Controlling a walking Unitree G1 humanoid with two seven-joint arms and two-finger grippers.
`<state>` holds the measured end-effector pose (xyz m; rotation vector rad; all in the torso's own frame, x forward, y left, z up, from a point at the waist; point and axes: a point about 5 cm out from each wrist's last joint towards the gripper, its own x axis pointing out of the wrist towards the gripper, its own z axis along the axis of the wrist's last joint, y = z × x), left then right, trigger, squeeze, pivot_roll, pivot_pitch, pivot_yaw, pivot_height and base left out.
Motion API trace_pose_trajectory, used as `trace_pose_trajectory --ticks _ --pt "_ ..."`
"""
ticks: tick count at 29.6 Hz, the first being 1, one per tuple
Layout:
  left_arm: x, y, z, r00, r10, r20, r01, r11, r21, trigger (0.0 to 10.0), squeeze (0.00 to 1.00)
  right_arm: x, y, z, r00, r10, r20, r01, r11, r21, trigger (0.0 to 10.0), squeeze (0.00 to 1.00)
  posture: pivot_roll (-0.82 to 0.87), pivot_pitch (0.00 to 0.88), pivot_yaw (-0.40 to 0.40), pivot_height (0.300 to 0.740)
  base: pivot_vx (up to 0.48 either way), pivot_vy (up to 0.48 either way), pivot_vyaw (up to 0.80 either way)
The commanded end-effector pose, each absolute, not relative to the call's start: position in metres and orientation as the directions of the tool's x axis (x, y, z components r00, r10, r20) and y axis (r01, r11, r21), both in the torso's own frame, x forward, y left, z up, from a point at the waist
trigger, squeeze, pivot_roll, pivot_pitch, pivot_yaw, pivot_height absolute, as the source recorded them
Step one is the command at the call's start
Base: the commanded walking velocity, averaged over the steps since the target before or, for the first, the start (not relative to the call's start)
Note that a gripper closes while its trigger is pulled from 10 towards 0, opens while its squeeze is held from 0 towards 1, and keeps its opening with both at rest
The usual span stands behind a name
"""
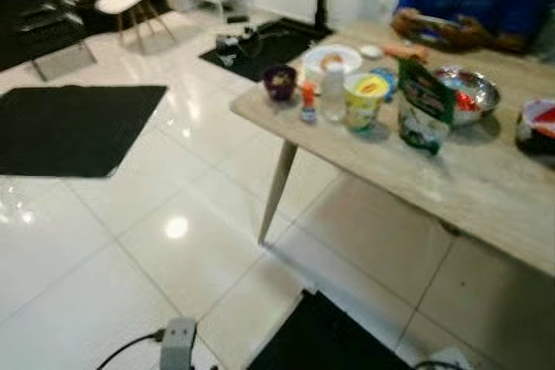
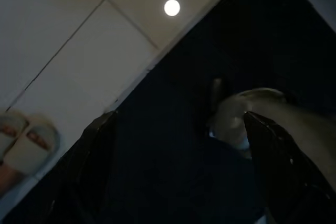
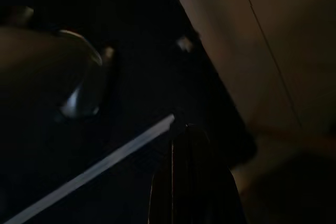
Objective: Restocking fridge
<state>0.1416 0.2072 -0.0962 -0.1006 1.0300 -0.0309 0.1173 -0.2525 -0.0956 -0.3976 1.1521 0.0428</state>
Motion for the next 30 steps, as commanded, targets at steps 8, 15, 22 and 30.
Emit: trace_pose_trajectory --ticks 8,15,22,30 --pt "0.142 0.217 -0.094 0.519 -0.064 -0.852 -0.009 0.997 -0.081 10.0 0.00 0.114 -0.247 -0.099 0.403 -0.172 -0.899 -0.250 0.924 -0.289 10.0 0.00 0.00 0.031 0.043 0.740 0.033 0.000 0.00" --pt "0.139 0.219 -0.095 0.516 -0.054 -0.855 -0.019 0.997 -0.074 10.0 0.00 0.111 -0.241 -0.101 0.397 -0.157 -0.905 -0.261 0.925 -0.275 10.0 0.00 0.00 0.036 0.037 0.740 0.319 0.000 0.00" --pt "0.133 0.213 -0.098 0.498 -0.071 -0.864 -0.001 0.997 -0.082 10.0 0.00 0.112 -0.242 -0.100 0.400 -0.160 -0.903 -0.255 0.926 -0.277 10.0 0.00 -0.01 0.034 0.036 0.740 0.342 0.000 0.00" --pt "0.137 0.210 -0.097 0.508 -0.077 -0.858 0.001 0.996 -0.089 10.0 0.00 0.111 -0.242 -0.101 0.393 -0.172 -0.903 -0.249 0.926 -0.284 10.0 0.00 -0.01 0.038 0.036 0.740 0.347 0.000 0.00"
